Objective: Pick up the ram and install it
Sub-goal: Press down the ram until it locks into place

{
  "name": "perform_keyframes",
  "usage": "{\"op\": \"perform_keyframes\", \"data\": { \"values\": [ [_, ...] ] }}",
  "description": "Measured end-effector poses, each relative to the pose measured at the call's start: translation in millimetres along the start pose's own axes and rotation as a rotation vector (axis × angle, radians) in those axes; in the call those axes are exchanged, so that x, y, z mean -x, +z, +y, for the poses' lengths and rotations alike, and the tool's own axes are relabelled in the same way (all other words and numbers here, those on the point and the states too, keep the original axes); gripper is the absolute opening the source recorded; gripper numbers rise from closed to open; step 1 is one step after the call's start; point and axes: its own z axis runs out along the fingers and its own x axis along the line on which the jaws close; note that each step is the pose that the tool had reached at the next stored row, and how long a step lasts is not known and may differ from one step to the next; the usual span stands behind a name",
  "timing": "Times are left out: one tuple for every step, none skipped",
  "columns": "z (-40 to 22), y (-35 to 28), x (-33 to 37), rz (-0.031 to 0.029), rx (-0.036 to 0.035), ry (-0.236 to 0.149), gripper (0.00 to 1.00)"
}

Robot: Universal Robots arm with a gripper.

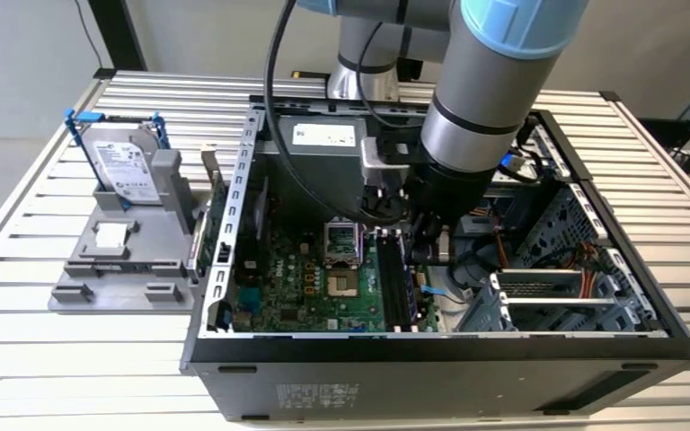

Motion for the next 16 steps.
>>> {"op": "perform_keyframes", "data": {
  "values": [
    [0.0,0.0,0.0,0.0000,0.0000,0.000,0.00],
    [0.0,0.0,0.0,0.0000,0.0000,0.000,0.00],
    [0.0,0.6,0.1,-0.0002,-0.0001,0.000,0.00],
    [-0.1,2.4,0.1,-0.0003,-0.0001,0.000,0.00],
    [-0.1,4.1,0.1,-0.0002,-0.0001,0.000,0.00],
    [-0.2,5.9,0.1,-0.0001,-0.0001,0.000,0.00],
    [-0.2,7.9,0.1,-0.0002,-0.0001,0.000,0.00],
    [-0.3,9.6,0.1,-0.0001,-0.0001,0.000,0.00],
    [-0.4,11.5,0.2,-0.0002,-0.0001,0.000,0.00],
    [-0.4,13.3,0.3,-0.0003,-0.0001,0.000,0.00],
    [-0.4,15.0,0.4,-0.0001,-0.0001,0.000,0.00],
    [-0.5,16.9,0.5,-0.0002,-0.0001,0.000,0.00],
    [-0.6,18.6,0.7,-0.0001,-0.0001,0.000,0.00],
    [-0.6,20.3,0.7,0.0003,0.0001,0.000,0.00],
    [-0.6,21.7,0.8,0.0013,0.0004,0.000,0.00],
    [-0.6,23.4,0.9,0.0021,0.0005,0.000,0.00]
  ]
}}
